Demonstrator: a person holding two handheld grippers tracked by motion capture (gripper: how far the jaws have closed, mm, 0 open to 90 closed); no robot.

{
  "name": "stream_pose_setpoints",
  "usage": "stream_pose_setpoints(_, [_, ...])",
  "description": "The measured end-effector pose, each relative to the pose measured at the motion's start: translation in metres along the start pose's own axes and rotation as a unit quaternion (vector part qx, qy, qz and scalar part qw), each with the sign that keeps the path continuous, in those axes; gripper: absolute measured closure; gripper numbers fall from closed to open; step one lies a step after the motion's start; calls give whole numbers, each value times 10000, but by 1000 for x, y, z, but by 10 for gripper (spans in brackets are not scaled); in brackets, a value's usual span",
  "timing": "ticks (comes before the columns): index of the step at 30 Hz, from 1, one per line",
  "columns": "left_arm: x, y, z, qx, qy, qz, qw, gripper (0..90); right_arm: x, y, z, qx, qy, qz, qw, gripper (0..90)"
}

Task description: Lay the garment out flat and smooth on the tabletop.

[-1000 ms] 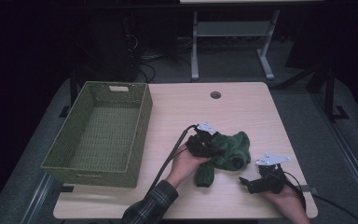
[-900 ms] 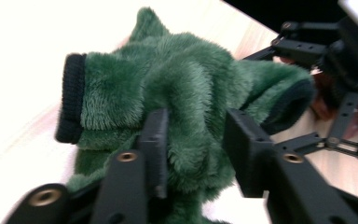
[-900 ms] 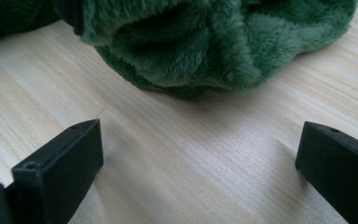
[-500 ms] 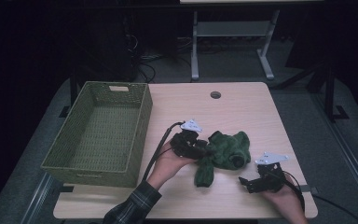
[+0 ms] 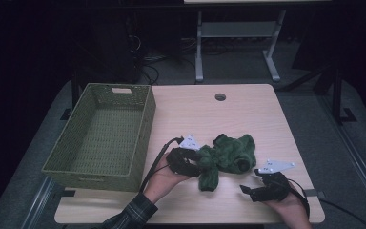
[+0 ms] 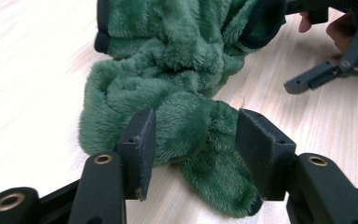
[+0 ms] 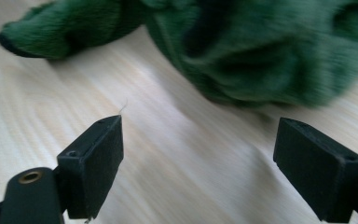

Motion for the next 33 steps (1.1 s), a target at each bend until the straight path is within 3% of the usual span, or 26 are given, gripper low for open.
stream_pose_setpoints(4, [-5, -9, -1, 79, -175, -218, 9996, 450, 3, -7, -13, 133, 159, -89, 9997, 157])
stream_pose_setpoints(10, [-11, -19, -13, 317, -145, -397, 9986, 486, 7, -17, -32, 353, 386, -179, 9985, 157])
stream_pose_setpoints(13, [-13, -20, -18, 403, -123, -390, 9984, 594, 9, -21, -40, 458, 431, -210, 9978, 164])
stream_pose_setpoints(17, [-14, -20, -21, 330, -92, -409, 9986, 778, 13, -26, -45, 543, 476, -181, 9972, 203])
stream_pose_setpoints(22, [-12, -18, -19, 226, 10, -310, 9993, 808, 17, -29, -55, 694, 470, -110, 9964, 244])
stream_pose_setpoints(27, [-5, -8, -20, 120, 211, 9, 9997, 808, 26, -29, -64, 964, 381, 77, 9946, 324])
stream_pose_setpoints(33, [-3, -4, -20, 78, 231, 58, 9997, 808, 32, -40, -75, 1078, 436, 55, 9932, 370])
Point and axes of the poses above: each handheld gripper's, and its own axes: y roughly backward along the jaws, x roughly out of its top, z roughly to its right, the point moved 6 cm from there along -y, roughly forward along the jaws
